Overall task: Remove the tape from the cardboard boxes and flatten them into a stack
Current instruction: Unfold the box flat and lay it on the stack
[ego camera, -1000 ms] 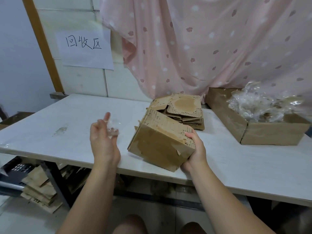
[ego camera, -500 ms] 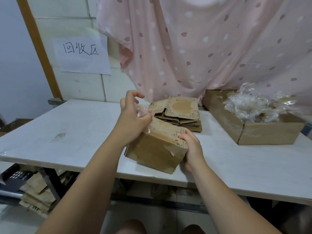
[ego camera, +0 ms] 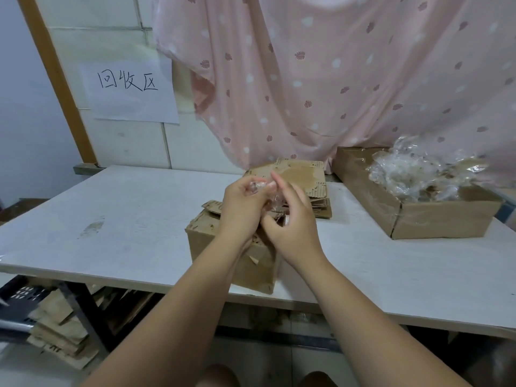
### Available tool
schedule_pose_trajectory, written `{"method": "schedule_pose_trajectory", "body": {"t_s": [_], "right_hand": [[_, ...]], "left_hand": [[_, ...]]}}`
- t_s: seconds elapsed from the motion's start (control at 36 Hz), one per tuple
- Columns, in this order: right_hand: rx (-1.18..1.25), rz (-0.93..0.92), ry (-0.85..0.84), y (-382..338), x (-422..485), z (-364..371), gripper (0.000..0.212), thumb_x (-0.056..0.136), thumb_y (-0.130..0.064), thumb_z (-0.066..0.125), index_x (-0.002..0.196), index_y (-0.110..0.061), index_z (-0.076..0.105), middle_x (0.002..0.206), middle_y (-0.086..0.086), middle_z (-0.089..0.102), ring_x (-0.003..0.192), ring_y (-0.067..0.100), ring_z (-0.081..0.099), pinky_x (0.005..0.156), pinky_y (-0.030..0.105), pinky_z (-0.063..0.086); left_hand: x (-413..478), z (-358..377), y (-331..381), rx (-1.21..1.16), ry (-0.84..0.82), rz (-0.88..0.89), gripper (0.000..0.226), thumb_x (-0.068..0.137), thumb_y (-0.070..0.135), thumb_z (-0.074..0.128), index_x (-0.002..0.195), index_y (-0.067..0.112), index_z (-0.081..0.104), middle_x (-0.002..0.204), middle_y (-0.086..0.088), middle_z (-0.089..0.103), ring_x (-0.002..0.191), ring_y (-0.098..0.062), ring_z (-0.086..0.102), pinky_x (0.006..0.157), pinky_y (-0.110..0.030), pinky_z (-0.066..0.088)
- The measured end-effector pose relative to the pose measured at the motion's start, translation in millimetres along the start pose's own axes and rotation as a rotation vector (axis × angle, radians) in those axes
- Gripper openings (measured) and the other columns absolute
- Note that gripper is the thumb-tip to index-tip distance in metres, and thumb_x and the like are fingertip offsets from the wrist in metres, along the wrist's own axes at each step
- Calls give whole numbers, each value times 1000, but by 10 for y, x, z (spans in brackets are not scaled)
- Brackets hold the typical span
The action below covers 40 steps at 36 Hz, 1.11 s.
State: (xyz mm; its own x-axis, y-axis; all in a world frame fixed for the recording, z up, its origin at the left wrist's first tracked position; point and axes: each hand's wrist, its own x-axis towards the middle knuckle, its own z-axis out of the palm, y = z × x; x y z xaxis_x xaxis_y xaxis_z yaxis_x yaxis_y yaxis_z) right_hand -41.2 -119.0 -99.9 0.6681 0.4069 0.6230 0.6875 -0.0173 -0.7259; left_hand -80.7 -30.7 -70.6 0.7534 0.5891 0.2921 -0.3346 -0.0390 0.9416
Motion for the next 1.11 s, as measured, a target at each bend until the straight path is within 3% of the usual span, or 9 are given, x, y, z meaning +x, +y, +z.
{"method": "schedule_pose_trajectory", "body": {"t_s": [0.11,0.25,0.5,0.61,0.67,0.72,0.83,0.94,1.11], "right_hand": [[75,19,32,-34,101,-74,48,86,-13,64,126,-38,54,118,-7,47,109,2,50,97,24,45],[162,67,-64,-21,208,-127,49,83,-11,69,123,-36,58,105,-1,53,77,12,57,82,24,52],[498,245,-410,-57,316,-245,47,83,1,66,121,-25,59,111,8,62,89,13,59,75,22,53],[517,291,-395,-66,322,-241,32,86,1,63,118,-6,60,92,3,64,74,7,59,63,16,48],[479,273,-400,-71,312,-226,6,89,-3,61,89,-8,64,63,-10,57,54,1,50,53,11,41],[448,271,-414,-73,290,-176,23,92,-6,58,69,-11,58,50,-15,49,46,-1,43,50,10,36],[442,300,-311,-49,296,-190,25,88,-9,63,65,-9,54,54,-5,47,50,5,43,51,14,38],[396,298,-284,3,284,-272,7,83,-18,71,77,-16,72,75,5,59,73,12,55,73,26,44],[258,406,26,180,279,-335,27,89,-31,64,80,-6,68,60,-6,51,52,3,40,56,19,32]], "left_hand": [[15,1,-8,-80,-71,-10,16,92,8,57,76,9,61,65,-7,60,50,-12,56,45,-19,44],[43,-36,-19,-147,-155,-15,13,88,11,60,77,4,56,72,-3,68,66,-19,65,62,-27,52],[74,-106,-32,-318,-257,-129,15,74,29,75,77,15,76,147,-29,28,135,-40,35,83,-41,52],[59,-80,-27,-380,-297,-105,31,88,14,51,70,20,75,115,-12,59,110,-28,55,73,-30,52],[55,-95,-24,-415,-327,-95,37,94,8,44,73,23,72,89,1,64,93,-18,56,76,-28,49],[45,-110,-11,-429,-302,-110,34,93,7,45,95,30,69,96,1,62,99,-15,54,84,-29,47],[29,-103,32,-147,-122,2,24,94,6,51,115,14,59,79,11,67,72,-5,63,60,-20,52],[51,-84,40,-62,-119,-48,19,89,7,60,105,17,62,101,2,58,73,-1,64,64,-21,55],[84,-130,40,-46,-202,-188,18,95,16,51,95,19,69,90,-1,66,78,-12,59,64,-21,51]]}}
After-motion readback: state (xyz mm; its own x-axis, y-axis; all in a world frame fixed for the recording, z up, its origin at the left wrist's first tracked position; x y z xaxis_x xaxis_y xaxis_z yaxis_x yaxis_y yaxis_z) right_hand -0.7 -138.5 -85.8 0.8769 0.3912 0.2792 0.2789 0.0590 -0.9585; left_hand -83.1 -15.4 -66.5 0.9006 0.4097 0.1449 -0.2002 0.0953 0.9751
